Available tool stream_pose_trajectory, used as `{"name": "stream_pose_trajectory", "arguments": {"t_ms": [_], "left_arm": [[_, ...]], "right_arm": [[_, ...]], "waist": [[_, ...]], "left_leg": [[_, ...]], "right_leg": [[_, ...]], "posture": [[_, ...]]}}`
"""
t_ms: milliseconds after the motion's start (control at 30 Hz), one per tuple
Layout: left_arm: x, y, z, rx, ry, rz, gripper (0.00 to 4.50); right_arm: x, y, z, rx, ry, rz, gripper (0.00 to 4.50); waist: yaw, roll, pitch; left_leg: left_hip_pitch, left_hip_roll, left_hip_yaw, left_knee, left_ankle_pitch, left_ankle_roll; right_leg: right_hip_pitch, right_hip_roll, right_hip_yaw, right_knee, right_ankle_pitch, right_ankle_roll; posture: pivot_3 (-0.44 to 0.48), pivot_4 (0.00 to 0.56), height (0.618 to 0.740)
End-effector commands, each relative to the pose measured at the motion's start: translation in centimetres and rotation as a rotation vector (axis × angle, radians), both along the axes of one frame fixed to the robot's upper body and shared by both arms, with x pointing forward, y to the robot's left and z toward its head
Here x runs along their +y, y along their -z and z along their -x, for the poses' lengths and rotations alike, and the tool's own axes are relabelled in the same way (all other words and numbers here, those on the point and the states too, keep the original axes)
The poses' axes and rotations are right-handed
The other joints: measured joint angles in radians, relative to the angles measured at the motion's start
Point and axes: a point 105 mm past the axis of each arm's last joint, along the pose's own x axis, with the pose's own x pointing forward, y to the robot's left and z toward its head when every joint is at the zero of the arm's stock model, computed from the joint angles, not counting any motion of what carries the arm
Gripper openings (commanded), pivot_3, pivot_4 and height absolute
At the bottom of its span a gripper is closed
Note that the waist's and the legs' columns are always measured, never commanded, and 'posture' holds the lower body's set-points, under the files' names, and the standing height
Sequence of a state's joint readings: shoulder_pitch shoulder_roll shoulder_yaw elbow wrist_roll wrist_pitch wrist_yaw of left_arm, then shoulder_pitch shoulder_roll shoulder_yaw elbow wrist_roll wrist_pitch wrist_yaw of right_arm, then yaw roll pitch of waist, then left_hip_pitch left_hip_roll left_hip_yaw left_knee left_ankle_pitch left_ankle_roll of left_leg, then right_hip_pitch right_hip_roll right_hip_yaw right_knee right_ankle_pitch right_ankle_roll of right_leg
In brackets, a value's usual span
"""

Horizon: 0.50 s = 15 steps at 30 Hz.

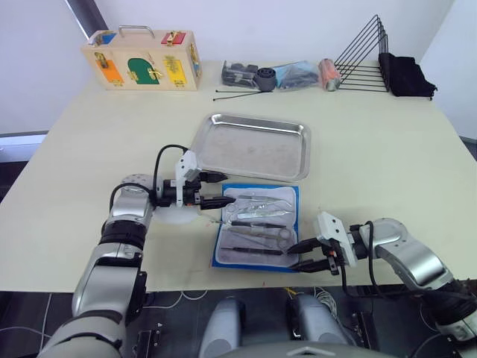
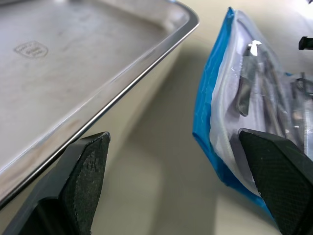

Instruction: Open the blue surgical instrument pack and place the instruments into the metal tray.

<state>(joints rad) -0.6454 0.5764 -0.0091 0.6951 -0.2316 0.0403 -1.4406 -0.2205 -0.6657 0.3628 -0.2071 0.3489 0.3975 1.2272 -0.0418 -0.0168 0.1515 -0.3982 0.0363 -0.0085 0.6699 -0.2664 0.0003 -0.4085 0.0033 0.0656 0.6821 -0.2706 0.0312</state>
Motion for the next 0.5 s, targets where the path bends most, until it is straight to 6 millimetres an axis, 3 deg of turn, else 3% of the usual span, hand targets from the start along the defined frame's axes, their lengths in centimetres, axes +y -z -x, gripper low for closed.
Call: {"name": "stream_pose_trajectory", "arguments": {"t_ms": [33, 100, 367, 500], "left_arm": [[0.4, -1.9, 0.6, -0.072, 0.033, 0.028, 4.5], [0.5, -2.3, 0.6, -0.103, 0.04, 0.017, 4.5], [0.7, -4.3, 0.8, -0.187, 0.068, 0.035, 4.5], [0.8, -5.4, 1.5, -0.214, 0.114, 0.047, 4.5]], "right_arm": [[-1.6, -1.2, -0.9, -0.027, 0.058, 0.018, 3.66], [-1.9, -2.1, -0.9, -0.033, 0.062, -0.002, 4.45], [-2.2, -5.6, -1.5, -0.109, 0.103, -0.126, 4.49], [-1.9, -6.4, -2.6, -0.216, 0.139, -0.188, 4.49]], "waist": [[0.003, 0.0, 0.0], [0.004, -0.001, 0.0], [0.004, -0.001, 0.001], [0.005, -0.002, 0.002]], "left_leg": [[0.0, 0.0, 0.0, 0.0, 0.0, 0.0], [-0.001, 0.0, 0.0, 0.0, 0.0, 0.0], [-0.002, 0.0, 0.0, 0.0, 0.0, 0.0], [-0.002, 0.0, 0.0, 0.0, 0.0, 0.0]], "right_leg": [[0.0, 0.0, 0.0, 0.0, 0.0, 0.0], [0.0, 0.0, 0.0, 0.0, 0.0, 0.0], [-0.001, 0.0, -0.001, -0.001, 0.0, 0.0], [-0.001, 0.0, -0.001, -0.001, 0.0, 0.0]], "posture": [[0.0, 0.15, 0.74], [0.0, 0.15, 0.74], [0.0, 0.15, 0.74], [0.0, 0.15, 0.74]]}}
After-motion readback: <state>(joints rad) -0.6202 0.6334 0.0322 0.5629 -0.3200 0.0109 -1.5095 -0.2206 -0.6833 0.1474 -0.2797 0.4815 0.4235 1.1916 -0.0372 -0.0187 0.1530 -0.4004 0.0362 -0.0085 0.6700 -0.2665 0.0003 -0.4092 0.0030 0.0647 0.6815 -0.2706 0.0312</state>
